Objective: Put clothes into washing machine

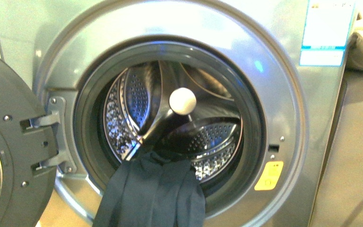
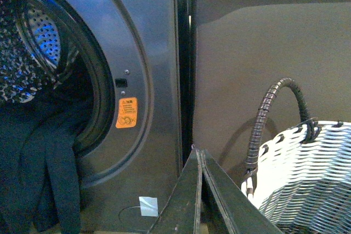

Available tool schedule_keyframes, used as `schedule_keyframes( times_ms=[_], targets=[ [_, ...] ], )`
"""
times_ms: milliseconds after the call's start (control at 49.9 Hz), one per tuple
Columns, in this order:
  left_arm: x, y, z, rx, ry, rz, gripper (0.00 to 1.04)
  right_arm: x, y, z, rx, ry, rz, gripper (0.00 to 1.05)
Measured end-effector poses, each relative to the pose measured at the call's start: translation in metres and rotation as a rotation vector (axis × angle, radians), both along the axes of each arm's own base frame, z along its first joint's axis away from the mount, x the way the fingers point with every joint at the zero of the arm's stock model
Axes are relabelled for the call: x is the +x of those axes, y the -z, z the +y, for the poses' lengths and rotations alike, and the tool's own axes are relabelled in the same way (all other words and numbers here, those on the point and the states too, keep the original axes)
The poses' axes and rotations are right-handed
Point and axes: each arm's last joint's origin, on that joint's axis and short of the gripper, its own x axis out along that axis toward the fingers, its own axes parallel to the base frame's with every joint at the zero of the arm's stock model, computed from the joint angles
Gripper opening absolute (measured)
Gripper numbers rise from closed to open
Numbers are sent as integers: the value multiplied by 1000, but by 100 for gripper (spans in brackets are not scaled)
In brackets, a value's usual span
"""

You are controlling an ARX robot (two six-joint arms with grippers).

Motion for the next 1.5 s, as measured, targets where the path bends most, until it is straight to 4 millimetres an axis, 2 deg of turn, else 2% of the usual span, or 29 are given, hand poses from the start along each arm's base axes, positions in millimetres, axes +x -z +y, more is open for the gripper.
schedule_keyframes(
  times_ms=[180, 321, 441, 882, 1383, 1503],
  targets=[
    [-15, 12, 2, 0, -7, 0, 4, -4, 6, 0, 0, 0, -3, 2],
    [-27, 11, 2, 0, -9, -2, 4, -8, 11, 0, 0, 0, -2, 2],
    [-35, 8, 2, 0, -8, -13, 4, -16, 24, 0, 0, 0, 27, 2],
    [-51, 5, 2, -1, -9, -23, 4, -19, 22, 0, 0, 0, -3, 2],
    [-60, 6, 2, -1, -9, -23, 4, -19, 22, 0, 0, 0, -3, 2],
    [-70, 8, 2, 0, -9, -16, 4, -19, 22, 0, 0, 0, -3, 2]
  ],
)
